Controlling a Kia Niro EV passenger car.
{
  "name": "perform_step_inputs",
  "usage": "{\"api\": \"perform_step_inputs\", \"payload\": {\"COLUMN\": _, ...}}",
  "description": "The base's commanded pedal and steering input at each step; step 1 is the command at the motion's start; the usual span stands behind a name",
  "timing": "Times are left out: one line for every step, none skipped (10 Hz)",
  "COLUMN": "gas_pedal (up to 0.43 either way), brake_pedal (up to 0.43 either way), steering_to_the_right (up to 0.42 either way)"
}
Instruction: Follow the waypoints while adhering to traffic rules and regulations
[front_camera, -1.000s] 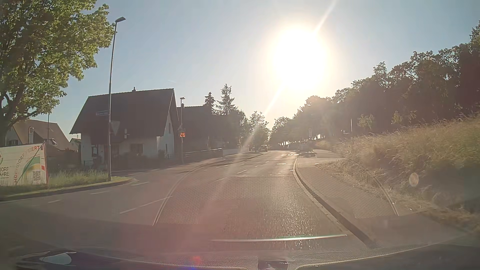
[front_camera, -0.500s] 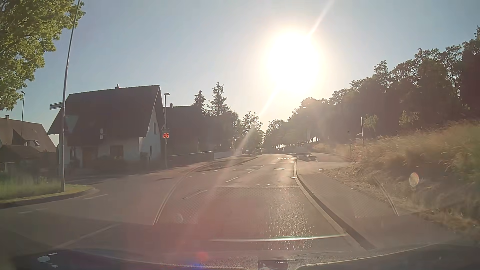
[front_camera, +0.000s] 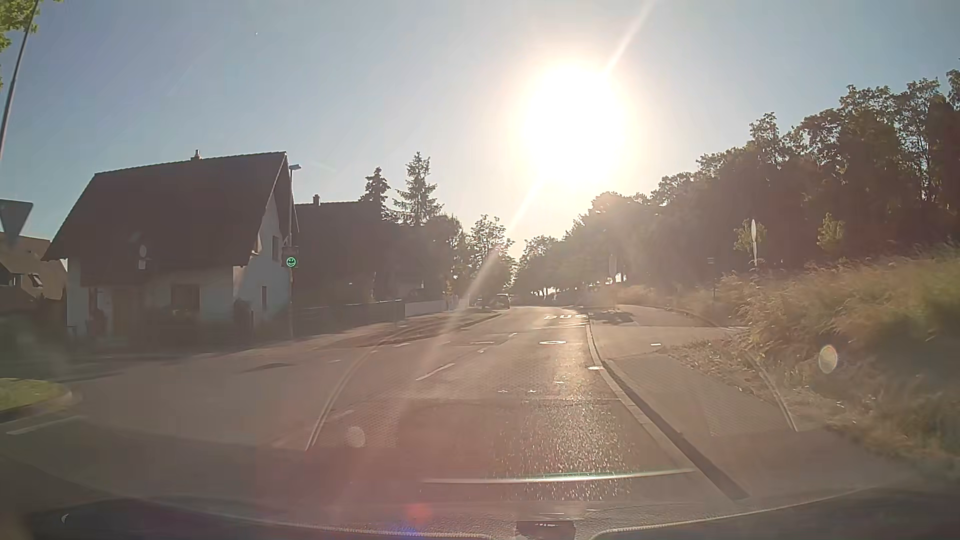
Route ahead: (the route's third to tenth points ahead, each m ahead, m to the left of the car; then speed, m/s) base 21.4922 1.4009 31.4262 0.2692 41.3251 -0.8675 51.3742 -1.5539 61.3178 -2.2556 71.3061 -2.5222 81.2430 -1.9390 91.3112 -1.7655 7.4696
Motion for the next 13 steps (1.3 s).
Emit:
{"api": "perform_step_inputs", "payload": {"gas_pedal": 0.079, "brake_pedal": 0.000, "steering_to_the_right": 0.028}}
{"api": "perform_step_inputs", "payload": {"gas_pedal": 0.079, "brake_pedal": 0.000, "steering_to_the_right": 0.029}}
{"api": "perform_step_inputs", "payload": {"gas_pedal": 0.079, "brake_pedal": 0.000, "steering_to_the_right": 0.031}}
{"api": "perform_step_inputs", "payload": {"gas_pedal": 0.079, "brake_pedal": 0.000, "steering_to_the_right": 0.032}}
{"api": "perform_step_inputs", "payload": {"gas_pedal": 0.079, "brake_pedal": 0.000, "steering_to_the_right": 0.032}}
{"api": "perform_step_inputs", "payload": {"gas_pedal": 0.079, "brake_pedal": 0.000, "steering_to_the_right": 0.032}}
{"api": "perform_step_inputs", "payload": {"gas_pedal": 0.079, "brake_pedal": 0.000, "steering_to_the_right": 0.032}}
{"api": "perform_step_inputs", "payload": {"gas_pedal": 0.079, "brake_pedal": 0.000, "steering_to_the_right": 0.032}}
{"api": "perform_step_inputs", "payload": {"gas_pedal": 0.079, "brake_pedal": 0.000, "steering_to_the_right": 0.032}}
{"api": "perform_step_inputs", "payload": {"gas_pedal": 0.079, "brake_pedal": 0.000, "steering_to_the_right": 0.032}}
{"api": "perform_step_inputs", "payload": {"gas_pedal": 0.079, "brake_pedal": 0.000, "steering_to_the_right": 0.032}}
{"api": "perform_step_inputs", "payload": {"gas_pedal": 0.079, "brake_pedal": 0.000, "steering_to_the_right": 0.032}}
{"api": "perform_step_inputs", "payload": {"gas_pedal": 0.079, "brake_pedal": 0.000, "steering_to_the_right": 0.032}}
